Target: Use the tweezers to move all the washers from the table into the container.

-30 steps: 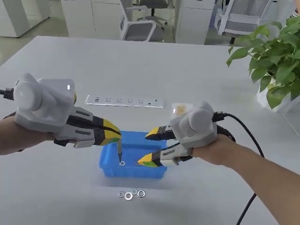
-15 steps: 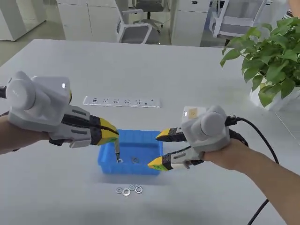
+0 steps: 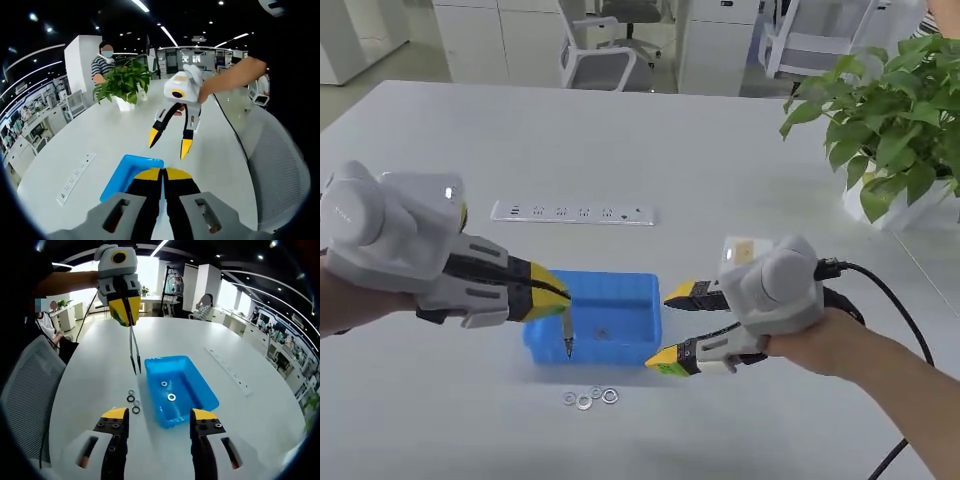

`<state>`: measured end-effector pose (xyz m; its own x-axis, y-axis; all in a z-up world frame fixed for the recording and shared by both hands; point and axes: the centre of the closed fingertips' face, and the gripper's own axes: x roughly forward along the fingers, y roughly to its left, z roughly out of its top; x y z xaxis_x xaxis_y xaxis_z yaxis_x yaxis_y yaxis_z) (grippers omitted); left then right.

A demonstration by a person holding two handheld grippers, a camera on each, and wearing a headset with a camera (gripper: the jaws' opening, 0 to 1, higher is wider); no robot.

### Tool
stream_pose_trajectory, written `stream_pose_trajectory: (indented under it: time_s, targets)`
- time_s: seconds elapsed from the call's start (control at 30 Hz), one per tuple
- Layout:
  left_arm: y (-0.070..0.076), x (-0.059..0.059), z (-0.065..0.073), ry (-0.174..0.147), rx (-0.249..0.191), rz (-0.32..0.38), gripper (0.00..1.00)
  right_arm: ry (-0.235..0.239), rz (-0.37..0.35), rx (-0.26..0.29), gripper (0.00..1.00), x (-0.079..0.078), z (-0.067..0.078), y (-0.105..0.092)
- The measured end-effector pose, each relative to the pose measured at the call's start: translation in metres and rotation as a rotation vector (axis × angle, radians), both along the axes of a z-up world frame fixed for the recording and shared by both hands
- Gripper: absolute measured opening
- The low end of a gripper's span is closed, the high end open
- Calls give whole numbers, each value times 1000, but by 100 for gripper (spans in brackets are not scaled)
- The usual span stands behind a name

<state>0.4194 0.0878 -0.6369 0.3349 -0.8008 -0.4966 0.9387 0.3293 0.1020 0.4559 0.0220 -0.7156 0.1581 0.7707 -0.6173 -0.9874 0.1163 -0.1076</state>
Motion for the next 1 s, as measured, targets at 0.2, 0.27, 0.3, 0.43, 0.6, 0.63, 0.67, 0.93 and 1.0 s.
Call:
stream_pose_trajectory:
  time_s: [0.2, 0.27, 0.3, 0.43, 0.6, 0.63, 0.67, 0.93, 1.0]
  targets:
    - [-3, -5, -5, 1, -8, -6, 5, 0, -27, 6, 53, -3, 0, -5]
    - [-4, -7, -7, 1, -13, -8, 5, 2, -31, 7, 54, -4, 0, -6]
    - [-5, -7, -8, 2, -14, -9, 5, 3, -35, 7, 54, -5, -1, -7]
    - [-8, -11, -13, 10, -17, -18, 5, 14, -58, 6, 57, -10, -3, -11]
    - [-10, -15, -20, 19, -15, -25, 5, 30, -80, 11, 61, -15, -7, -13]
    - [-10, -15, -20, 21, -17, -26, 5, 30, -83, 13, 62, -16, -7, -14]
    - [-11, -16, -21, 24, -21, -27, 5, 29, -87, 14, 63, -17, -7, -14]
    - [-13, -18, -31, 35, -27, -36, 5, 32, -115, 30, 71, -20, -6, -18]
    - [-13, -19, -34, 37, -26, -39, 5, 32, -120, 30, 71, -21, -7, -19]
